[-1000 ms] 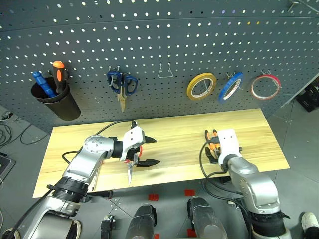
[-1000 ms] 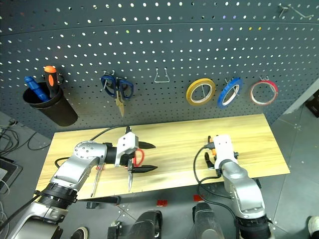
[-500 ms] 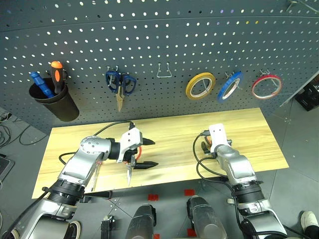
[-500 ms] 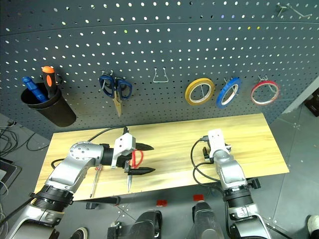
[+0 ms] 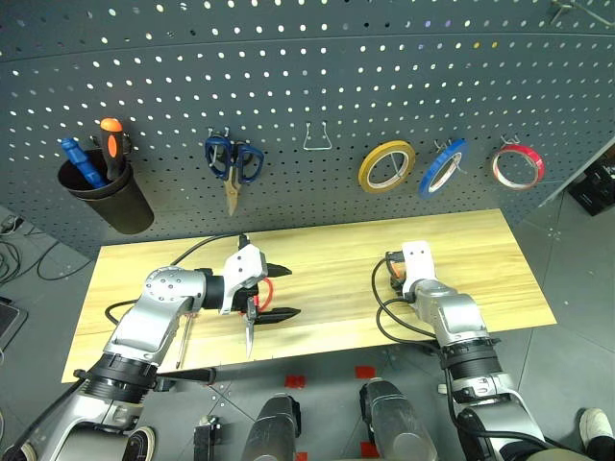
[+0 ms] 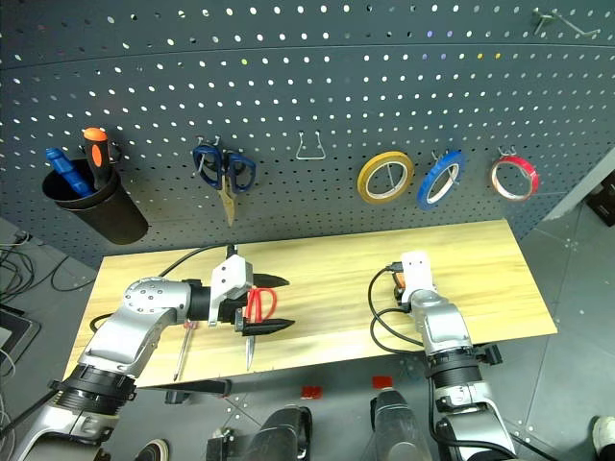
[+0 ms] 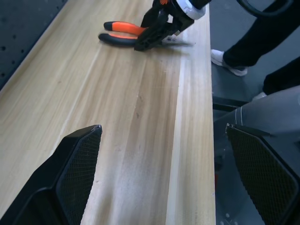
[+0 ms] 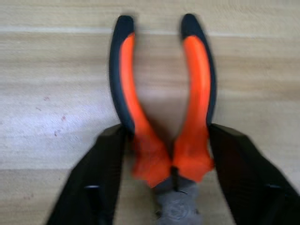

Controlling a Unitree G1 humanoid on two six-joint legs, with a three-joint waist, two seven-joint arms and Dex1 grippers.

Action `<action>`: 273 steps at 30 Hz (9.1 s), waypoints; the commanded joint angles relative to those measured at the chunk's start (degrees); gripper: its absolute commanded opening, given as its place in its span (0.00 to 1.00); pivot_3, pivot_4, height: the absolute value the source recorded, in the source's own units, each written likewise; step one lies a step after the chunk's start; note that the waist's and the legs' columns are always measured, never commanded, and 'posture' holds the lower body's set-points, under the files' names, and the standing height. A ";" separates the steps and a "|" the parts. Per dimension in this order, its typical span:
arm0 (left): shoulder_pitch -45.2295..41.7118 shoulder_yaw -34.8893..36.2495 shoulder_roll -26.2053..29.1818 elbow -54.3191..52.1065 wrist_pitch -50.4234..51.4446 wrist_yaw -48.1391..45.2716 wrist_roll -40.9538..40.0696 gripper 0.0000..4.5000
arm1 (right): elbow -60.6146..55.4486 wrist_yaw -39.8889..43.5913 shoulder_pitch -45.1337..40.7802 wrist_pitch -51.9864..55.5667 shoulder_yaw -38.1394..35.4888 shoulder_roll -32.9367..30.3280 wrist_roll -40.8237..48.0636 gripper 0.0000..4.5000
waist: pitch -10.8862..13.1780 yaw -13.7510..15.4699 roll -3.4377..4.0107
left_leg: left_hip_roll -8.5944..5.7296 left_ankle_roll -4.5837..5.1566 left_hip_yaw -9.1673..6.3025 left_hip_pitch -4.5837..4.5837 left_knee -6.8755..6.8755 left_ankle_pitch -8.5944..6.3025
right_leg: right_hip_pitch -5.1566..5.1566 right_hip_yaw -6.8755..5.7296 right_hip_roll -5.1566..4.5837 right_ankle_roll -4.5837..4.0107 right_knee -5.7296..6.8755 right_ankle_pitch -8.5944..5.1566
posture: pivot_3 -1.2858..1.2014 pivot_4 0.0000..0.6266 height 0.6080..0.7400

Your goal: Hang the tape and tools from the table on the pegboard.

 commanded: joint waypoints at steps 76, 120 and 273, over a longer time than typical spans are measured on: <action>15.89 11.43 -14.09 -15.84 30.24 53.40 0.75 1.00 | -49.50 29.06 9.82 -4.27 14.45 -9.86 21.41 0.99 | -0.04 2.36 -0.15 | -0.03 0.00 0.11 -0.21 0.06 0.00 | -0.63 0.02 -0.07 -0.02 0.71 0.00 | 0.51 0.42 1.00; 17.58 6.36 -13.66 -9.42 20.52 49.66 8.33 0.07 | -58.56 30.36 10.70 8.05 9.17 -17.32 37.59 1.00 | -0.01 3.12 -0.20 | -0.01 -0.01 -0.16 0.04 -0.02 0.00 | -0.02 -0.25 -0.15 -0.04 0.09 0.02 | 0.49 0.42 1.00; -16.58 34.66 -4.01 8.13 -13.93 44.03 -6.37 0.20 | -37.68 33.79 -20.08 -13.91 7.77 -10.77 21.51 1.00 | -11.00 -0.30 -1.56 | -0.10 -0.41 -0.05 -0.18 -0.03 0.16 | -0.42 -0.11 -0.16 -0.12 -0.08 0.23 | 0.48 0.02 1.00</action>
